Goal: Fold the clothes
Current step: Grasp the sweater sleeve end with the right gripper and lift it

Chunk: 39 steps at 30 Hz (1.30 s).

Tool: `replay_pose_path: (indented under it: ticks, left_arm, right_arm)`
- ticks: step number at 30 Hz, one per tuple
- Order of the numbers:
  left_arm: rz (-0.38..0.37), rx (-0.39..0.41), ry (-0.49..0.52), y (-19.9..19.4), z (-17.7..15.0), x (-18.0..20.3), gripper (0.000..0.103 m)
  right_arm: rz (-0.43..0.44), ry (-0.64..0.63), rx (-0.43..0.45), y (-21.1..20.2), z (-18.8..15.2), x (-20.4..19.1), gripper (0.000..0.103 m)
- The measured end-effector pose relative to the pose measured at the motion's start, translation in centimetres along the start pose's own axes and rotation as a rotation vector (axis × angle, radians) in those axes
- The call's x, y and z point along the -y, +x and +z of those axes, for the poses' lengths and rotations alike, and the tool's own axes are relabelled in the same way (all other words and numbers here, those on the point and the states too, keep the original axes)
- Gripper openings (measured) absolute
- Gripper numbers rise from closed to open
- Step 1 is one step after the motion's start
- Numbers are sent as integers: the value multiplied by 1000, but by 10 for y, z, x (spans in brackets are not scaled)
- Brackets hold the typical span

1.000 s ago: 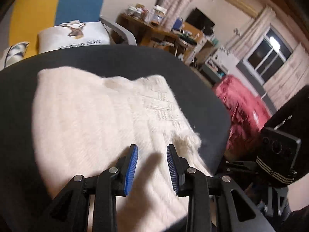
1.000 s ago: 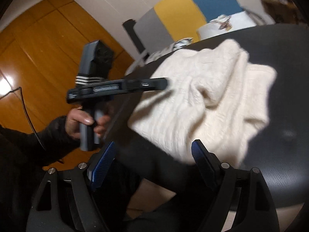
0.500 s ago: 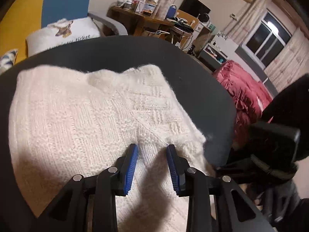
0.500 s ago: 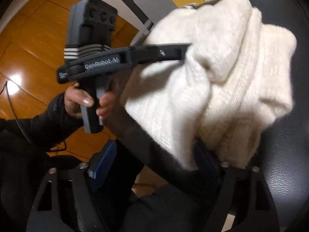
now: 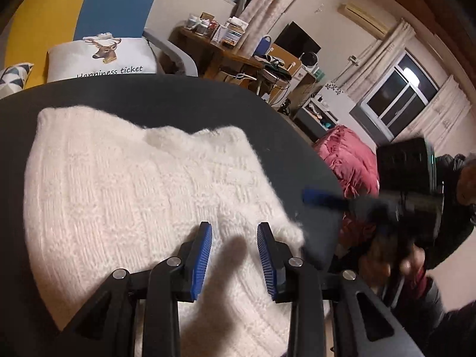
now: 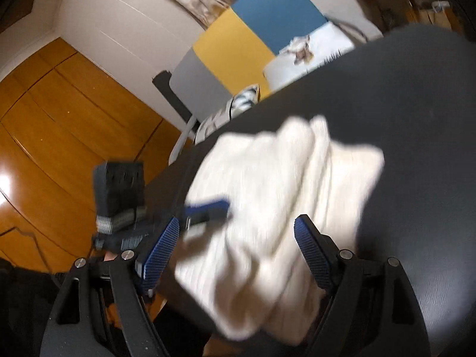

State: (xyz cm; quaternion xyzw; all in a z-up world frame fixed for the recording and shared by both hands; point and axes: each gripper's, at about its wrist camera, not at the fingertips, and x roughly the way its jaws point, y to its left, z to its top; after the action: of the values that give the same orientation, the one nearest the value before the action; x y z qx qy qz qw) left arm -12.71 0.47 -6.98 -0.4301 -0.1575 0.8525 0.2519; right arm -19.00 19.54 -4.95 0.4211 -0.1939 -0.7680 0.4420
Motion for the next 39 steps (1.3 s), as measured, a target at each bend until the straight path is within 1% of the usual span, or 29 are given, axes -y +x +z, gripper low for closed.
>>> replay_pose_path:
  ticks: [2,3,6,8,12,16,19,21,23,26,29,30,31,33,35,37,39]
  left_arm:
    - [-10,0,-1,1,-3,0,32]
    - [-17,2,-6,1,-4,-1,32]
    - [-39,6,-22,2,-5,-4,32]
    - [-46,9,-20,2,-6,-5,32]
    - [-60,15,-12,4,-7,-7,32]
    - [-64,20,1,6,-9,-7,32]
    - [-65,22,4,6,-9,-8,32]
    - [-69,25,3,5,-10,-9,32]
    - [-71,27,0,6,-11,-10,32]
    - [-67,26,-1,6,-12,-9,32]
    - [-63,21,-9,6,-12,-8,32]
    - [-60,20,-13,5,-11,-8,32]
    - [-56,20,-15,4,-11,-7,32]
    - [-41,26,-2,0,-13,-3,32]
    - [-31,49,11,-8,-15,3,32]
    - [-72,89,19,-19,-15,8,34]
    - [-87,105,43,-23,-15,13,35]
  right_arm:
    - [-28,-21,5,22,9,-10,62]
    - [-43,-9,3,29,13,-8,52]
    - [-73,35,6,42,27,5,52]
    - [-97,52,10,41,35,13,52]
    - [-108,114,3,46,41,28,52]
    - [-82,129,-34,58,45,34,53]
    - [-121,147,-102,71,44,39,55]
    - [-95,170,-102,65,42,41,55]
    - [-55,206,-55,53,40,45,55]
    - [-31,216,-68,56,38,49,55]
    - [-37,181,-84,68,38,49,55]
    - [-65,158,-83,69,39,46,42]
    - [-100,133,-84,69,39,41,25]
    - [-154,71,-79,65,41,25,17]
    - [-204,6,-72,60,42,7,15]
    - [-214,-50,-40,46,47,-13,14]
    - [-208,-104,-2,30,54,-33,14]
